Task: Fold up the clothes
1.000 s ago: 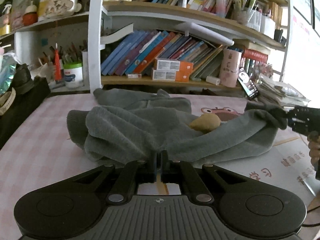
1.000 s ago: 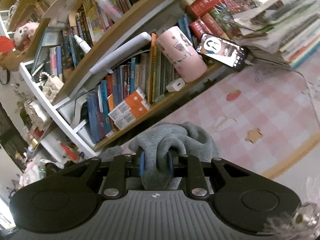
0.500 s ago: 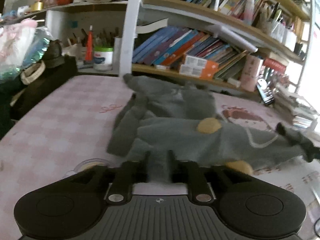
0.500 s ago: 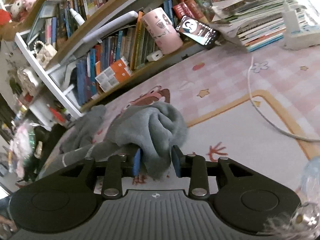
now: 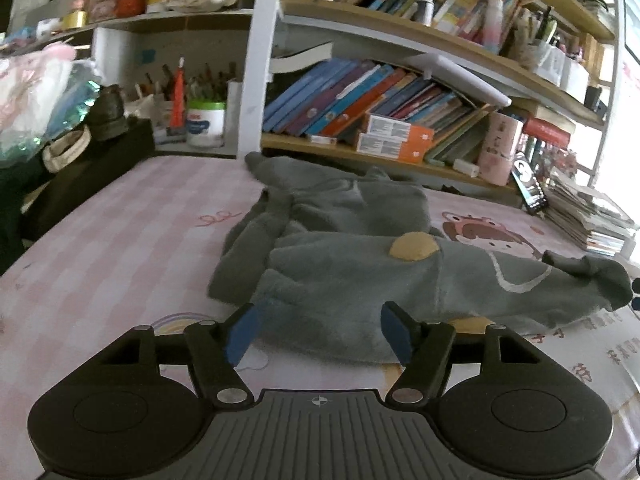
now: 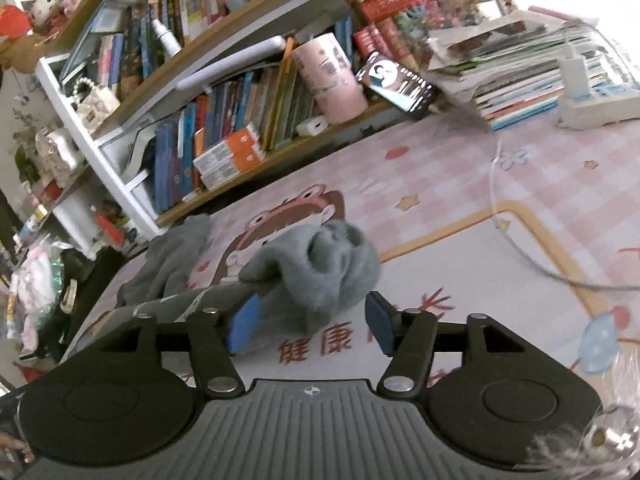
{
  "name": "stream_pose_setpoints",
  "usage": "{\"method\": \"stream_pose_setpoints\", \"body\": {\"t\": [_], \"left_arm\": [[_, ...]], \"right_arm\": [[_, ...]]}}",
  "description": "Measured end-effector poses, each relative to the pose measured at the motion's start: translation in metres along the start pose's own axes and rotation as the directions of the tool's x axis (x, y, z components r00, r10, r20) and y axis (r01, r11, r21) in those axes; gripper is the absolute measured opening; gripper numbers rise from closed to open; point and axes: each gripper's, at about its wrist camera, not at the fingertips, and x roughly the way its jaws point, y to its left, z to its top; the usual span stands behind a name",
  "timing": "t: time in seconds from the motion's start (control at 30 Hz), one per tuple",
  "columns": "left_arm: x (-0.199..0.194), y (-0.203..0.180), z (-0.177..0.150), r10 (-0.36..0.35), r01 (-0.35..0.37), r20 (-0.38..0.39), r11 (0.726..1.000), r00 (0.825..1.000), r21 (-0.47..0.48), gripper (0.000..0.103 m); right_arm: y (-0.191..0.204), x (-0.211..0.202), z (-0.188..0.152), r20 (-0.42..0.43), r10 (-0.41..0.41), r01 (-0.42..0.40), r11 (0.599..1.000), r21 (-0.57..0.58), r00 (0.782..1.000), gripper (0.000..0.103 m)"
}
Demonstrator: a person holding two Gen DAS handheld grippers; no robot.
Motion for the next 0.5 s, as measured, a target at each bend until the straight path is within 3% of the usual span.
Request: {"method": "stream_pose_setpoints", "body": {"t": [0.13, 0.37, 0.5], "left_arm": [[-0.005, 0.008, -0.001, 0.025, -0.025, 0.009, 1.000, 1.000, -0.012, 0.070], [-0.005, 0.013, -0.003, 0.032, -0.031, 0.021, 0.999, 0.999, -0.045, 0.072], [-0.007, 0.010, -0.005, 0.023, -0.022, 0.026, 0.999, 0.999, -0.031, 0.072]], "right_arm": [[0.024, 0.006, -0.002, 0.030, -0.101, 0.105, 0.980, -0.171, 0.994, 0.063], [0.065, 0.030, 0.006, 0.139, -0.145, 0.194, 0.862, -0.467, 0.980, 0.063], [0.078, 0.073, 0.006, 0.061, -0.212, 0.207, 0.783, -0.586, 0.975, 0.062]]}}
